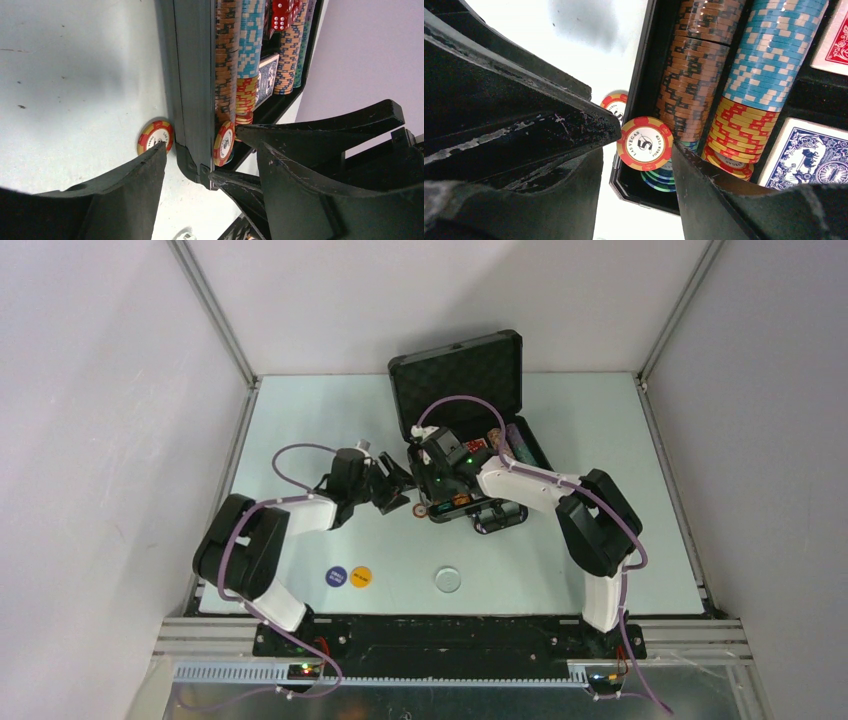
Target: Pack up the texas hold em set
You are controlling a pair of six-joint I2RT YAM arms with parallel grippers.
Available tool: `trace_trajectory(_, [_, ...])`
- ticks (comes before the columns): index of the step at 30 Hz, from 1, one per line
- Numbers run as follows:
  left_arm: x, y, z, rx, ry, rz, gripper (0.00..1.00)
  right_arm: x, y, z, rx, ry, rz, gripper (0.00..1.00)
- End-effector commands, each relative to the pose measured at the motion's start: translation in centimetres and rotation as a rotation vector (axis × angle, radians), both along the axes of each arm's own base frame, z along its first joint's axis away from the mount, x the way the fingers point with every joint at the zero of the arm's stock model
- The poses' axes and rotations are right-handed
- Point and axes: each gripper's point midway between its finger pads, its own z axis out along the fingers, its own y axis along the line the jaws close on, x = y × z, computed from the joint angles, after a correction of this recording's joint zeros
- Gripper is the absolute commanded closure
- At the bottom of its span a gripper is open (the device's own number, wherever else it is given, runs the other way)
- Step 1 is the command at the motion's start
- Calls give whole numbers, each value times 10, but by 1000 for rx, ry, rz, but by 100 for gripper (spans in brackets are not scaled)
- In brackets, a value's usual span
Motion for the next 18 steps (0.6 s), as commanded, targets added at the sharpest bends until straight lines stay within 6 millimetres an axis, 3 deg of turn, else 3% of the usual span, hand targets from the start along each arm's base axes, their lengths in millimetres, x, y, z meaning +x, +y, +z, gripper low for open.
trace_trajectory(1, [-1,-19,15,-74,-39,-54,30,1,-7,7,-5,-18,-16,43])
trace_trajectory(18, [-6,-31,10,-117,-30,-78,37,-2,2,13,36,-9,8,43])
